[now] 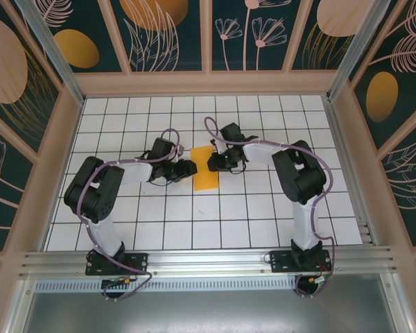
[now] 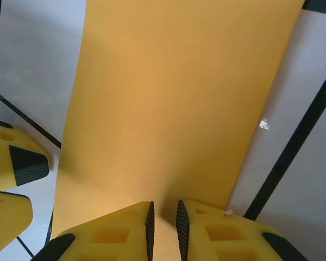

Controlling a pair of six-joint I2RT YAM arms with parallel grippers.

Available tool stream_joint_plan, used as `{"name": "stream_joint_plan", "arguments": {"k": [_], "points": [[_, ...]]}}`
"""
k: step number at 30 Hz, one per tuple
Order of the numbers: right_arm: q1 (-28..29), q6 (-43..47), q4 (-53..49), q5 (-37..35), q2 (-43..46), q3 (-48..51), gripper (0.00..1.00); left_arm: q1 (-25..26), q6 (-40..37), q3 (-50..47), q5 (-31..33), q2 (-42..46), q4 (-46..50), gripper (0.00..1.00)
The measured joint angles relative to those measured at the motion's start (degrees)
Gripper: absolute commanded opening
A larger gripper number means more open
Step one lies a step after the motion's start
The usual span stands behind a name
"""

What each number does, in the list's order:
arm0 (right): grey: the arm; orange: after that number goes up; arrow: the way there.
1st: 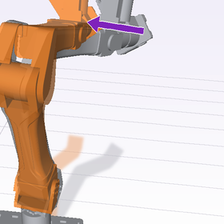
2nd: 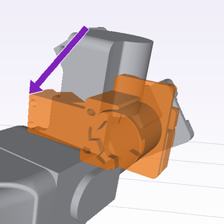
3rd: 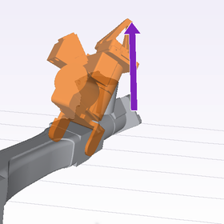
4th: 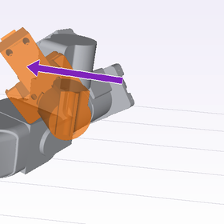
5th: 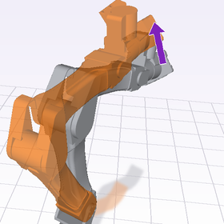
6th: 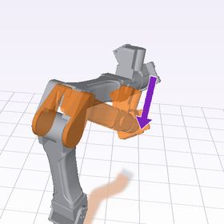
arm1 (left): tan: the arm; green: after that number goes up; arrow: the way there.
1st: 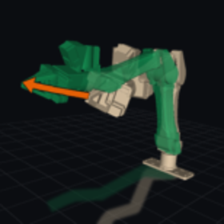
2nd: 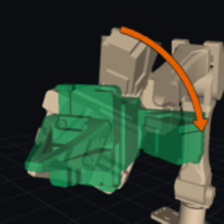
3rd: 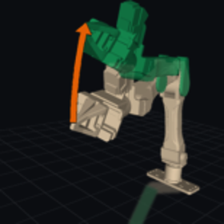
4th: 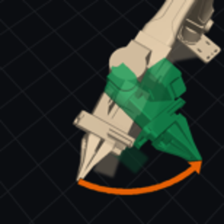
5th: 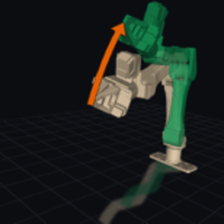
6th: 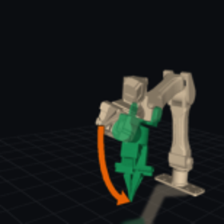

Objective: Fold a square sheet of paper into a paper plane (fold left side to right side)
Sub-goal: Third fold the triangle at the center of the table.

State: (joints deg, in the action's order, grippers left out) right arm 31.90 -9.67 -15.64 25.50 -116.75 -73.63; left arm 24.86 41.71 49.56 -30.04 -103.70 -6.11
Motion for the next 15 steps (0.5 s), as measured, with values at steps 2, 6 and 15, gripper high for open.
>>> {"name": "stream_joint_plan", "arguments": {"k": [2, 6, 15], "points": [[0.0, 0.0, 0.0, 0.1, 0.0, 0.0, 0.24, 0.1, 0.1, 0.3, 0.0, -0.4, -0.3, 0.44], [0.0, 0.0, 0.0, 0.1, 0.0, 0.0, 0.24, 0.2, 0.4, 0.7, 0.0, -1.0, -0.6, 0.42], [0.0, 0.0, 0.0, 0.1, 0.0, 0.0, 0.24, 0.3, 0.4, 1.6, 0.0, -1.7, 0.0, 0.42]]}}
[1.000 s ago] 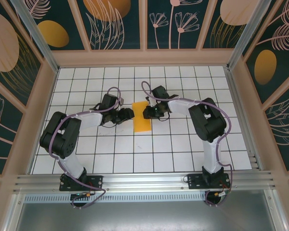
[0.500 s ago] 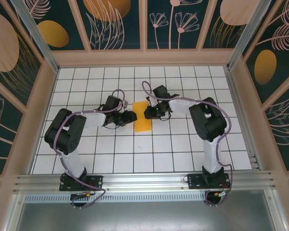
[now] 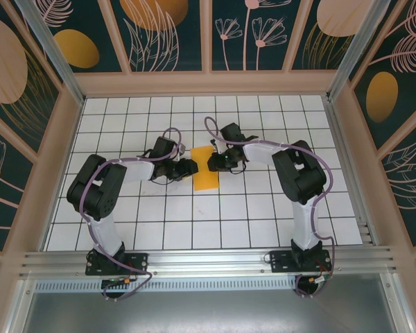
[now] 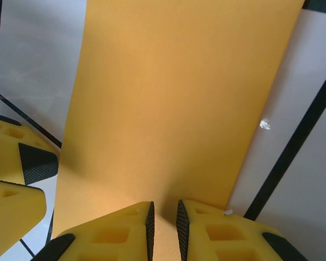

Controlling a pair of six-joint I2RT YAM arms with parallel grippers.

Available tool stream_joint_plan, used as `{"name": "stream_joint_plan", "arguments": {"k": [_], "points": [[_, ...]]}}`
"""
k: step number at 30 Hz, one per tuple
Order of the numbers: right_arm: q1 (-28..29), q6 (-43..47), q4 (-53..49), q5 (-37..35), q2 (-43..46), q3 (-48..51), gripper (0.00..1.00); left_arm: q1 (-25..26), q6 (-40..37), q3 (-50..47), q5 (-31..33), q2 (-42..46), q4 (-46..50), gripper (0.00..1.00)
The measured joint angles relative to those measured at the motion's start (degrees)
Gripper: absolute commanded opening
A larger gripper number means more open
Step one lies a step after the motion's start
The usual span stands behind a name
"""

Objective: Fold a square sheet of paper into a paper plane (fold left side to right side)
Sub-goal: Third fold the triangle at the center of the table.

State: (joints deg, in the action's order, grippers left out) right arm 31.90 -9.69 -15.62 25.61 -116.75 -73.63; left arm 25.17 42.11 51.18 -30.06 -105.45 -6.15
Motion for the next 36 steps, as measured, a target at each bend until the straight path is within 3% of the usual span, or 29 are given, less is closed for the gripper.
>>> {"name": "stream_joint_plan", "arguments": {"k": [17, 27, 36], "points": [[0.0, 0.0, 0.0, 0.0, 0.0, 0.0, 0.24, 1.4, 0.2, 0.4, 1.4, -0.3, 0.3, 0.34], [0.0, 0.0, 0.2, 0.0, 0.0, 0.1, 0.25, 1.4, 0.2, 0.4, 2.0, 2.7, 0.2, 0.35], [0.0, 0.0, 0.3, 0.2, 0.0, 0.2, 0.25, 1.4, 0.6, 0.4, 4.1, 2.9, 1.8, 0.45]]}}
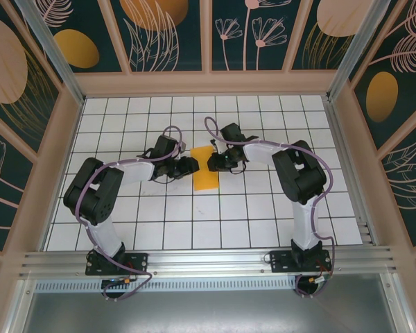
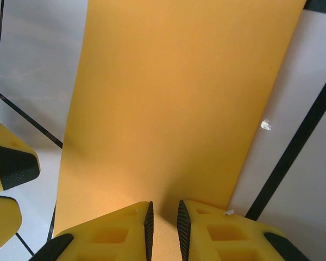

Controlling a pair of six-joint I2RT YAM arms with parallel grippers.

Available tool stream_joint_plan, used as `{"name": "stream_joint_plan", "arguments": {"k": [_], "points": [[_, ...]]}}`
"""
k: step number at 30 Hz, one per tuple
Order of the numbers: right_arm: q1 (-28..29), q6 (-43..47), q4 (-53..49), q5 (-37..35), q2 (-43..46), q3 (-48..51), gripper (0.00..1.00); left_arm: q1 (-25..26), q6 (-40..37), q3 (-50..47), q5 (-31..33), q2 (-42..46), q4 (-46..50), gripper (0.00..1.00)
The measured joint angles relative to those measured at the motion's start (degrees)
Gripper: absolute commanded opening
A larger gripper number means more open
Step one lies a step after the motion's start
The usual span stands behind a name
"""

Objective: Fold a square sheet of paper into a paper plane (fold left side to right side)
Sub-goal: Third fold the triangle at the center of the table.

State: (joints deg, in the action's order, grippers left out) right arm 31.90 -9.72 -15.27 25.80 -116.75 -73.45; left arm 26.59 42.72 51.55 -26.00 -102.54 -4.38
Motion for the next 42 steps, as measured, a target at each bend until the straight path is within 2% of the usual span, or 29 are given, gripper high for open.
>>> {"name": "stream_joint_plan", "arguments": {"k": [9, 18, 34, 42], "points": [[0.0, 0.0, 0.2, 0.2, 0.0, 0.2, 0.25, 0.0, 0.0, 0.9, 2.5, -0.6, 1.5, 0.46], [-0.1, 0.0, 0.4, 0.3, 0.0, 0.3, 0.25, -0.1, 0.0, 2.8, 2.2, -3.5, 1.7, 0.45], [-0.1, 0.0, 0.5, 0.4, 0.0, 0.3, 0.25, 0.6, 0.0, 2.9, 1.0, -4.1, 1.4, 0.31], [-0.3, 0.0, 1.0, 0.9, 0.0, 0.6, 0.25, 0.9, 0.0, 2.9, 1.1, -4.1, 1.4, 0.3]]}}
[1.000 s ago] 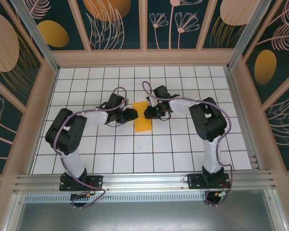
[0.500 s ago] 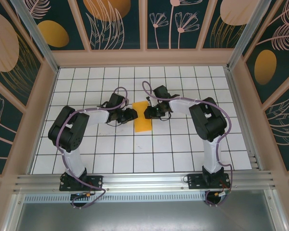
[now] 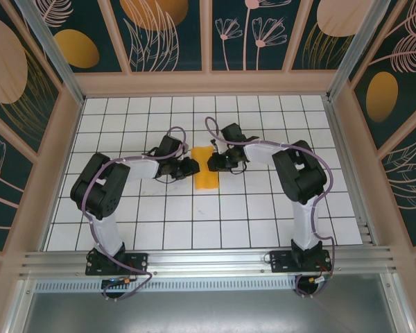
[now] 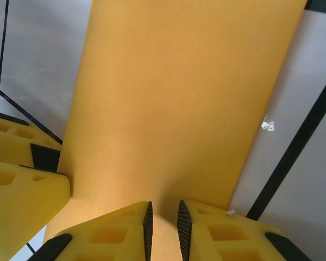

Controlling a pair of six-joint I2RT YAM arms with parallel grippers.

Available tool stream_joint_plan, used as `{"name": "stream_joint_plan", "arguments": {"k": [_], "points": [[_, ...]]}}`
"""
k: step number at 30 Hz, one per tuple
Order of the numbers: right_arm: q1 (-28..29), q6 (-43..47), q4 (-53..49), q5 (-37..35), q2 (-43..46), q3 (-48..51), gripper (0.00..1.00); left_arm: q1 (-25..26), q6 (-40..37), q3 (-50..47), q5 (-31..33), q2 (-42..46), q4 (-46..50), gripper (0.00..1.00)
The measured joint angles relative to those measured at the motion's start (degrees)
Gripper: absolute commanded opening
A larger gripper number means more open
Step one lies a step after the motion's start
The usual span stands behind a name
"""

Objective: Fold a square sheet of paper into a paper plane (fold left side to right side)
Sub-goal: Third fold the triangle at the center of the table.

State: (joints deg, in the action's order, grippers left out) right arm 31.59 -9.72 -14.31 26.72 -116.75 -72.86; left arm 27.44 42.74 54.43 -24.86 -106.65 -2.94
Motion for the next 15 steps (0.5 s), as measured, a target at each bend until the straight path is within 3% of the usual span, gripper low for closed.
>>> {"name": "stream_joint_plan", "arguments": {"k": [15], "points": [[-0.1, 0.0, 0.4, 0.4, 0.0, 0.2, 0.26, 0.0, 1.5, -1.9, -0.8, 3.6, -1.5, 0.34]]}}
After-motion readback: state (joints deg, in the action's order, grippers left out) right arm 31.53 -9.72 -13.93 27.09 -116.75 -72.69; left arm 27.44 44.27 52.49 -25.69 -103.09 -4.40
